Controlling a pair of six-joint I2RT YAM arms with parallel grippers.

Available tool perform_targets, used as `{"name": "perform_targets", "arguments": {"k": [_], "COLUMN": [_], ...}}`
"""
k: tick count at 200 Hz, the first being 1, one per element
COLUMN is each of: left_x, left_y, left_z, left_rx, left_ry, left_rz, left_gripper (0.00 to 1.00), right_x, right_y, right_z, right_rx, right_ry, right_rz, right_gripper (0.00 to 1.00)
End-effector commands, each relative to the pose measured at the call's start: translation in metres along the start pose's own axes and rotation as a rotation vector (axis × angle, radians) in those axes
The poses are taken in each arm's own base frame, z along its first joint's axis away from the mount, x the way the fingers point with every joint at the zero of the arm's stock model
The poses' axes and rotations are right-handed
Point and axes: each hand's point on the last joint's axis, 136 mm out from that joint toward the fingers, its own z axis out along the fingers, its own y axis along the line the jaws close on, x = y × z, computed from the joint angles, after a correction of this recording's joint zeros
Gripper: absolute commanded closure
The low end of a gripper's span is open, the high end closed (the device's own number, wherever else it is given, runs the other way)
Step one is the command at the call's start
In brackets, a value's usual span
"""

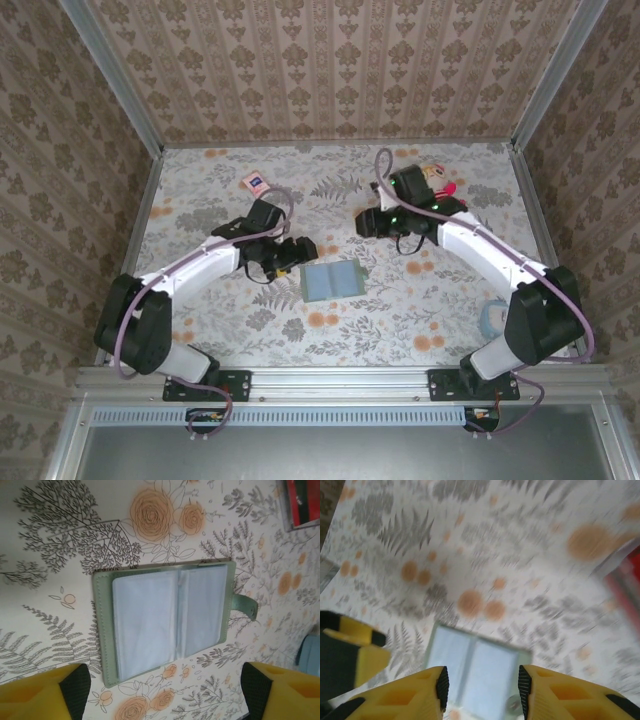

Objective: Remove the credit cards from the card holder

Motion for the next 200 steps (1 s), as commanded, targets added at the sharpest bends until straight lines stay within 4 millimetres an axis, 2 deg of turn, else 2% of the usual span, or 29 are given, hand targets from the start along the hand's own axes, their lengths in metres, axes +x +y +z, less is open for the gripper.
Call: {"name": "perform_targets", "arguments": {"k": [1, 39, 94, 140, 200], "left_x": [-0.009, -0.007, 0.0, 0.008, 0.013], "left_y": [-0.008, -0.006, 0.003, 0.011, 0.019], "left_z": [0.005, 0.015, 0.029, 0.041, 0.053], "left_rx": [-0.002, -0.026, -0.082, -0.124, -0.182], "left_ry": [-0.029, -0.024, -0.005, 0.029, 0.065], "left_rz": [-0.027, -0.033, -0.014, -0.008, 0.011], "left_gripper": [0.21, 0.34, 0.5, 0.58, 0.59], "right_x": [0.021, 0.057, 0.076, 0.089, 0.105], "right_y": [0.006, 0.01, 0.027, 0.011, -0.004], "right_z": [0.018, 0.053, 0.082, 0.092, 0.104], "right_rx": [-0.004, 0.044, 0.06, 0.142, 0.199], "right_ry": [0.046, 0.154, 0.23, 0.271, 0.322], "right_rz": [0.15, 0.202, 0.188, 0.2, 0.211], "right_gripper": [0.59, 0.6, 0.6, 0.6, 0.6]}}
